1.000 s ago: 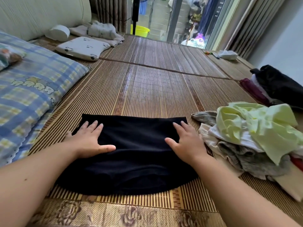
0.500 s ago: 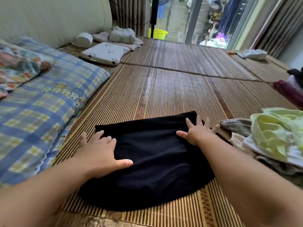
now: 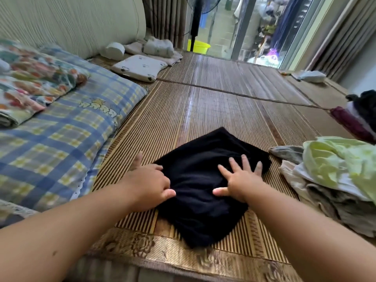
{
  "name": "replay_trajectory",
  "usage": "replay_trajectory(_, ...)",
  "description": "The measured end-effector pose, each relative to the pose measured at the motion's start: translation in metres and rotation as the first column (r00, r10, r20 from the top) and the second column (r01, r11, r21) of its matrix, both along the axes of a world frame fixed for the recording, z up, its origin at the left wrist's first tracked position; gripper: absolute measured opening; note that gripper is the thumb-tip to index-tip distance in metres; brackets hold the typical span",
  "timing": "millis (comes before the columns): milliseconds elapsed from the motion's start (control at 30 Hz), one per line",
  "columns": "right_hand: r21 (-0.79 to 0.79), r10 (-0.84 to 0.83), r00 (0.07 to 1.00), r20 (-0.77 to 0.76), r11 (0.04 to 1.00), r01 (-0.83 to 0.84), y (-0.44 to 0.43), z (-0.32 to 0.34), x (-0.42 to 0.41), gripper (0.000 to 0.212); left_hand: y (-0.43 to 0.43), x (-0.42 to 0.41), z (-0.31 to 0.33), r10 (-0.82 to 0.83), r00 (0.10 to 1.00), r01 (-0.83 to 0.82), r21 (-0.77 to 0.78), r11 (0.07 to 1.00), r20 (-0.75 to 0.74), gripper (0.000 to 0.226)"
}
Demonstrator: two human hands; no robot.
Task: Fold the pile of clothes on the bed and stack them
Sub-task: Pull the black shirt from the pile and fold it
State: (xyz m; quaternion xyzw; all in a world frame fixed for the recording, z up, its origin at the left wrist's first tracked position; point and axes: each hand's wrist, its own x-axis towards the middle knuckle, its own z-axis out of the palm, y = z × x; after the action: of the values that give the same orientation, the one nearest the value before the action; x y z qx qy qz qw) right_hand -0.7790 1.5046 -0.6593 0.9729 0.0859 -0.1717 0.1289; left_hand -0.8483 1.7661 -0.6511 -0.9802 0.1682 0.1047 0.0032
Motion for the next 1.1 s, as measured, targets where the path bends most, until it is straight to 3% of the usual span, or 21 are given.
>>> replay_trajectory(67, 0.016, 0.086, 0.989, 0.124, 0.996, -0.089, -0.012, 0.009, -0.009, 0.081, -0.003, -0.009, 0.002, -0.154, 0.985, 0.148, -0.091, 0.985, -0.073, 0.049)
replay_trajectory(100, 0.138, 0.117, 0.967, 0.225, 0.979, -0.15, -0.014, 0.012, -0.021, 0.068, -0.002, -0.014, 0.003, -0.219, 0.97, 0.206, -0.124, 0.971, -0.107, 0.056)
replay_trajectory(167, 0.48, 0.092, 0.917, 0.388, 0.829, -0.286, -0.011, 0.012, -0.054, 0.037, 0.008, -0.019, 0.006, -0.283, 0.946, 0.259, -0.158, 0.953, -0.159, 0.071)
replay_trajectory(200, 0.576, 0.072, 0.918, 0.391, 0.759, -0.305, -0.006, 0.01, -0.075, 0.034, 0.014, -0.02, 0.006, -0.286, 0.942, 0.257, -0.167, 0.952, -0.175, 0.074)
replay_trajectory(233, 0.603, 0.071, 0.93, 0.36, 0.743, -0.29, 0.001, 0.009, -0.096, 0.046, 0.02, -0.019, 0.005, -0.278, 0.943, 0.248, -0.17, 0.954, -0.185, 0.076)
replay_trajectory(333, 0.439, 0.132, 0.948, 0.29, 0.862, -0.255, 0.015, -0.009, -0.139, 0.081, 0.028, -0.017, 0.002, -0.25, 0.954, 0.222, -0.172, 0.96, -0.164, 0.081)
replay_trajectory(367, 0.382, 0.128, 0.954, 0.272, 0.895, -0.229, 0.017, -0.014, -0.144, 0.078, 0.028, -0.017, 0.0, -0.234, 0.963, 0.208, -0.182, 0.961, -0.137, 0.082)
replay_trajectory(500, 0.296, 0.148, 0.929, 0.34, 0.921, -0.255, 0.019, -0.013, -0.141, 0.025, 0.027, -0.015, -0.011, -0.189, 0.981, 0.194, -0.152, 0.969, 0.047, 0.078)
replay_trajectory(567, 0.304, 0.123, 0.932, 0.342, 0.923, -0.234, 0.012, -0.006, -0.132, 0.019, 0.025, -0.014, -0.013, -0.181, 0.976, 0.197, -0.136, 0.971, 0.121, 0.074)
replay_trajectory(633, 0.443, -0.012, 0.952, 0.306, 0.887, -0.131, -0.002, 0.005, -0.122, 0.02, 0.02, -0.012, -0.01, -0.164, 0.975, 0.183, -0.125, 0.975, 0.15, 0.069)
replay_trajectory(733, 0.718, -0.181, 0.981, 0.075, 0.693, 0.072, -0.025, 0.022, -0.115, 0.019, 0.012, -0.009, 0.005, -0.12, 0.989, 0.135, -0.209, 0.969, 0.082, 0.057)
replay_trajectory(833, 0.848, -0.154, 0.974, -0.169, 0.48, 0.223, -0.053, 0.034, -0.117, 0.019, 0.004, -0.009, 0.028, -0.156, 0.963, 0.032, -0.479, 0.877, -0.221, 0.042)
replay_trajectory(933, 0.915, -0.085, 0.954, -0.287, 0.271, 0.299, -0.082, 0.05, -0.117, 0.016, -0.005, -0.01, 0.047, -0.309, 0.806, -0.2, -0.723, 0.661, -0.506, 0.044)
replay_trajectory(1033, 0.922, -0.049, 0.922, -0.384, 0.04, 0.386, -0.095, 0.068, -0.104, 0.011, -0.008, -0.001, 0.05, -0.404, 0.749, -0.332, -0.825, 0.457, -0.525, 0.054)
replay_trajectory(1100, 0.917, -0.086, 0.913, -0.399, -0.051, 0.395, -0.092, 0.078, -0.085, 0.017, -0.013, 0.011, 0.046, -0.332, 0.786, -0.435, -0.848, 0.303, -0.521, 0.06)
